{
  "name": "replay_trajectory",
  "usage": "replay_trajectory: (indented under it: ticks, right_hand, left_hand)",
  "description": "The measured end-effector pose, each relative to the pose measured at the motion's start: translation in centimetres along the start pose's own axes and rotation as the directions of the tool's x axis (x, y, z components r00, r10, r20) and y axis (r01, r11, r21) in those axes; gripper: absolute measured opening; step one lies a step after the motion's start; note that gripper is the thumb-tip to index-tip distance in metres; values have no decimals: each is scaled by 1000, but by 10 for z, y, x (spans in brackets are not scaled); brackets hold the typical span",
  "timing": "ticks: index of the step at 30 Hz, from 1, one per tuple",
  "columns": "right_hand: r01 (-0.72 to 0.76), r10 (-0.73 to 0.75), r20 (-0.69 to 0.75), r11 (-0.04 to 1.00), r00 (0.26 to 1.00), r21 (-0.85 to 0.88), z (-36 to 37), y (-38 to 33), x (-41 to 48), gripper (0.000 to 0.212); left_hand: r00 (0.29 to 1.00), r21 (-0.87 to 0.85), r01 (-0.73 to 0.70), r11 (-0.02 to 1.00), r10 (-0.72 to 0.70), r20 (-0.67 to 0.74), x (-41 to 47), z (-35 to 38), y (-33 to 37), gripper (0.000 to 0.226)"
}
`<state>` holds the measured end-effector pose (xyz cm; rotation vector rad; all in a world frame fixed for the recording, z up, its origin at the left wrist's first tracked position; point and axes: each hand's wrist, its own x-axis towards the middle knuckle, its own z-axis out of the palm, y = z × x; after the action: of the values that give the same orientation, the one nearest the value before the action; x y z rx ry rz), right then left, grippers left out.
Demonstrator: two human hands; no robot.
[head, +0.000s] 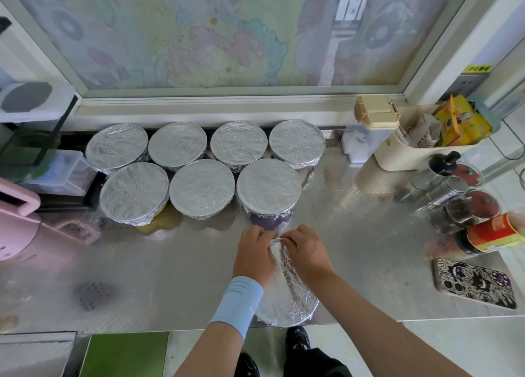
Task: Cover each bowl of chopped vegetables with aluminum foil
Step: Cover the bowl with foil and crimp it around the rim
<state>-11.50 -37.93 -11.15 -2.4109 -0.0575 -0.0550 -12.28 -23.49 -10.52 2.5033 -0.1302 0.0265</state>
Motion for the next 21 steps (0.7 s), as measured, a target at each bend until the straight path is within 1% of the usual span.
replay_trajectory:
  ticks: [1, 4, 6, 9, 11, 12, 15, 17, 19, 21]
  right_hand:
    - [-5, 5, -5, 1000, 1000, 3, 0, 0, -1, 10]
    - [-12, 12, 15, 1000, 1000, -5, 0, 0, -1, 10]
    - [10, -10, 34, 1000, 999, -3, 0, 0, 1, 10]
    - [97, -95, 79, 995, 992, -17, 1, 2, 9, 17]
    - [151, -143, 109, 987, 984, -62, 0, 1, 14, 22]
    - [156, -147, 110, 984, 983, -84, -1, 0, 13, 22]
    - [92, -90, 26, 992, 996, -82, -6, -3, 5, 7]
    - [49, -50, -5, 995, 999, -89, -7, -4, 1, 2]
    - [25, -25, -6, 997, 1000, -74, -5, -4, 0, 4]
    - [-8, 8, -4, 999, 1000, -40, -2, -2, 1, 8]
  left_hand:
    - [1000, -6, -3, 1000, 3, 7, 0, 0, 1, 33]
    - [1000, -37, 23, 999, -23, 10, 0, 1, -1, 17]
    - [997, -65, 71, 995, -71, -1, 1, 2, -1, 17]
    - [989, -64, 150, 987, -150, 2, 0, 1, 1, 23]
    - [982, -55, 190, 980, -190, 3, -2, 0, 2, 24]
    - [980, -51, 201, 978, -201, -6, -3, 0, 2, 24]
    - [969, -33, 244, 969, -245, -35, -8, 0, 6, 20]
    - [965, -17, 261, 965, -262, -31, -8, -2, 10, 17]
    - [972, -8, 234, 972, -235, -18, -6, -4, 11, 15]
    - [987, -12, 163, 987, -163, 7, -3, -4, 10, 23]
